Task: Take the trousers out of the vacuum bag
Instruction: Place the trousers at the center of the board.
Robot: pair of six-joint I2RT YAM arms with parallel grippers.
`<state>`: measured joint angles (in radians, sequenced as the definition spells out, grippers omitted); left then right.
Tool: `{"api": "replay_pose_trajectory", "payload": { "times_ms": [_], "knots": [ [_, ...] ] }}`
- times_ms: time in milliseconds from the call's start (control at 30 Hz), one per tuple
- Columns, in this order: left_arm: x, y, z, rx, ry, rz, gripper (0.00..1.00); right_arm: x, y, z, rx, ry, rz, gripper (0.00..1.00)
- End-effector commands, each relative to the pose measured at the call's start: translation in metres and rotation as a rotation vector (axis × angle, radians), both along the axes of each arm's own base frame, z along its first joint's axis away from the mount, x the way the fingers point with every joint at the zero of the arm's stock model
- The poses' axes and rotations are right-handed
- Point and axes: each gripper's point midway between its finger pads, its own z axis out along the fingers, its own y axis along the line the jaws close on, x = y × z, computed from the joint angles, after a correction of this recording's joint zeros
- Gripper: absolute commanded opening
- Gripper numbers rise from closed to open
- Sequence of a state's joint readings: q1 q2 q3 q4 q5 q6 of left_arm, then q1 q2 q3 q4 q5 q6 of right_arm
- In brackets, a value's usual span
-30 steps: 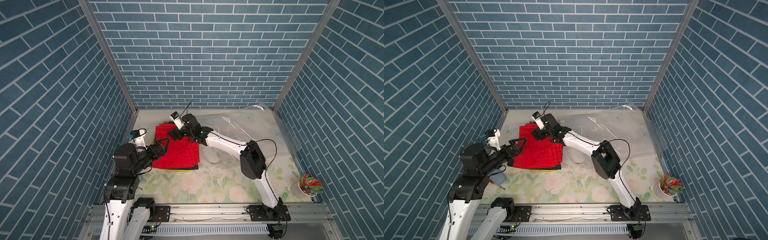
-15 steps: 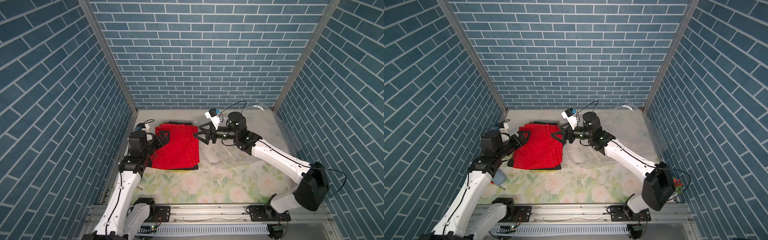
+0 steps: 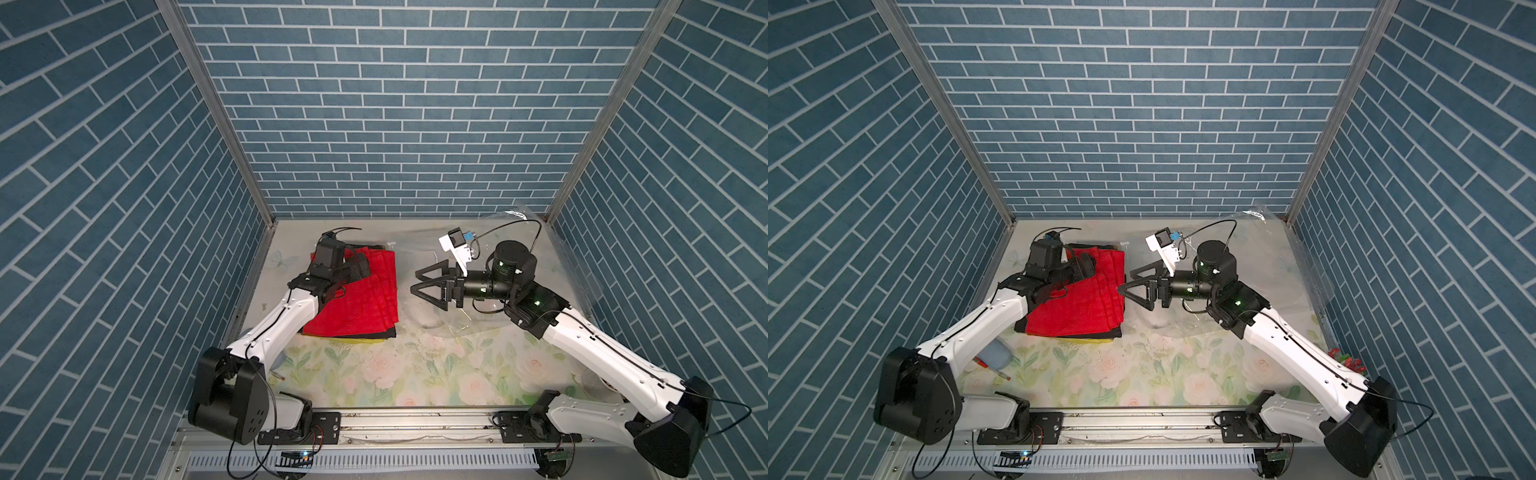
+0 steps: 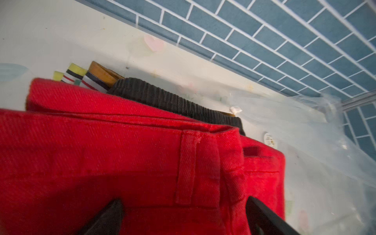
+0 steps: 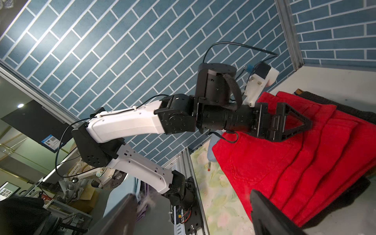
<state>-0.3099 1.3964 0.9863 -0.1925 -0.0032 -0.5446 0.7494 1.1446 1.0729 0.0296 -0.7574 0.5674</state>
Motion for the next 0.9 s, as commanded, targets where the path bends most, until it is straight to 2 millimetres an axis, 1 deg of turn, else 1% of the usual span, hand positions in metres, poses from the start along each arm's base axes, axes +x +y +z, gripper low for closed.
{"api": "replay_pose_trajectory", "payload": {
  "times_ms": [0, 133, 200, 267, 333, 400, 467, 533, 633, 700, 733, 767, 833, 867],
  "knots": [
    [0.008, 0.021, -0.028, 0.132, 0.047, 0.067, 0.98, -0.001, -0.014, -0.002, -0.071, -0.025, -0.056, 0.89],
    [0.010, 0.021, -0.054, 0.154, 0.091, 0.068, 0.98, -0.009, -0.025, 0.000, -0.118, -0.070, -0.059, 0.90],
    [0.010, 0.023, -0.061, 0.173, 0.107, 0.068, 0.98, -0.013, -0.029, -0.003, -0.148, -0.081, -0.055, 0.90],
    [0.010, 0.024, -0.063, 0.175, 0.110, 0.072, 0.98, -0.016, -0.035, -0.006, -0.180, -0.092, -0.056, 0.90],
    [0.011, 0.022, -0.058, 0.158, 0.097, 0.069, 0.98, -0.017, -0.042, -0.011, -0.214, -0.109, -0.079, 0.90],
    [0.012, 0.017, -0.039, 0.124, 0.054, 0.054, 1.00, -0.017, -0.050, -0.015, -0.235, -0.136, -0.115, 0.90],
    [0.013, 0.012, -0.014, 0.088, -0.005, 0.034, 0.99, -0.014, -0.058, -0.019, -0.253, -0.164, -0.159, 0.91],
    [0.012, 0.007, 0.015, 0.061, -0.065, 0.007, 1.00, -0.011, -0.066, -0.022, -0.267, -0.197, -0.208, 0.91],
    [0.005, 0.001, 0.056, 0.018, -0.150, -0.034, 1.00, 0.002, -0.083, -0.027, -0.309, -0.232, -0.331, 0.91],
    [-0.005, 0.000, 0.077, -0.005, -0.204, -0.045, 1.00, 0.014, -0.097, -0.033, -0.338, -0.239, -0.440, 0.91],
    [-0.011, 0.001, 0.085, -0.019, -0.221, -0.046, 1.00, 0.020, -0.104, -0.039, -0.358, -0.234, -0.493, 0.91],
    [-0.017, 0.000, 0.089, -0.028, -0.226, -0.051, 0.99, 0.024, -0.110, -0.044, -0.371, -0.224, -0.533, 0.92],
    [-0.033, 0.002, 0.090, -0.039, -0.215, -0.045, 1.00, 0.031, -0.120, -0.058, -0.400, -0.198, -0.606, 0.91],
    [-0.040, 0.002, 0.087, -0.040, -0.201, -0.037, 1.00, 0.034, -0.124, -0.064, -0.411, -0.186, -0.632, 0.91]
  ]
}}
